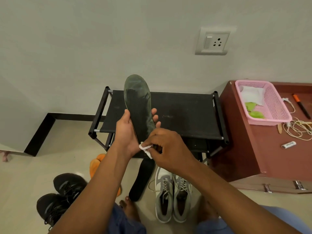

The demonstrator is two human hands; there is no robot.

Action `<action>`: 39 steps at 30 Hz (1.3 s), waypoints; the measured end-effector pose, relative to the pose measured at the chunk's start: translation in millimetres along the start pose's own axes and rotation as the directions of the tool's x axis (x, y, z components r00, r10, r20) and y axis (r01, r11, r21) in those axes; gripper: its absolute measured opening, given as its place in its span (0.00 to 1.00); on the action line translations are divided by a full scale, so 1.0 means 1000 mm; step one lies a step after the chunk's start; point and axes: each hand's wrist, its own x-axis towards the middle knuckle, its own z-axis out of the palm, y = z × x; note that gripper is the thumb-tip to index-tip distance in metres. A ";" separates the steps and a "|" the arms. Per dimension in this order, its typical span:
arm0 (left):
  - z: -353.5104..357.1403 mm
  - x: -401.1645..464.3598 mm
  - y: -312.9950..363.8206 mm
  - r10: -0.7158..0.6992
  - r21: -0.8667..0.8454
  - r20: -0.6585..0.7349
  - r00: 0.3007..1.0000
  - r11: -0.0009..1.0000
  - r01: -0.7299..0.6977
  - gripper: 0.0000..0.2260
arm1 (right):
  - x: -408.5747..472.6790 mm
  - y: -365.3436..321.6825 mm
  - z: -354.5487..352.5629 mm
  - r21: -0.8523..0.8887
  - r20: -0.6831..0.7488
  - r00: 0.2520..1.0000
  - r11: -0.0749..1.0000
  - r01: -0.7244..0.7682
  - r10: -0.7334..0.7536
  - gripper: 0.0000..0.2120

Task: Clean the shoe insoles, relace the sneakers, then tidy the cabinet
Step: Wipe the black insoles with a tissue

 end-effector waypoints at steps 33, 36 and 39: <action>0.030 -0.014 -0.033 -0.216 0.393 0.088 0.973 0.904 0.165 0.31 | 0.013 0.044 -0.037 -0.196 -0.426 0.896 0.954 -0.228 0.127 0.07; 0.030 -0.014 -0.028 -0.150 0.372 0.026 0.988 0.919 0.130 0.31 | 0.011 0.038 -0.024 -0.184 -0.349 0.932 0.968 -0.172 0.099 0.06; 0.025 -0.010 -0.021 -0.108 0.296 -0.028 0.994 0.949 0.112 0.33 | 0.008 0.032 -0.012 -0.158 -0.253 0.964 0.979 -0.127 0.084 0.06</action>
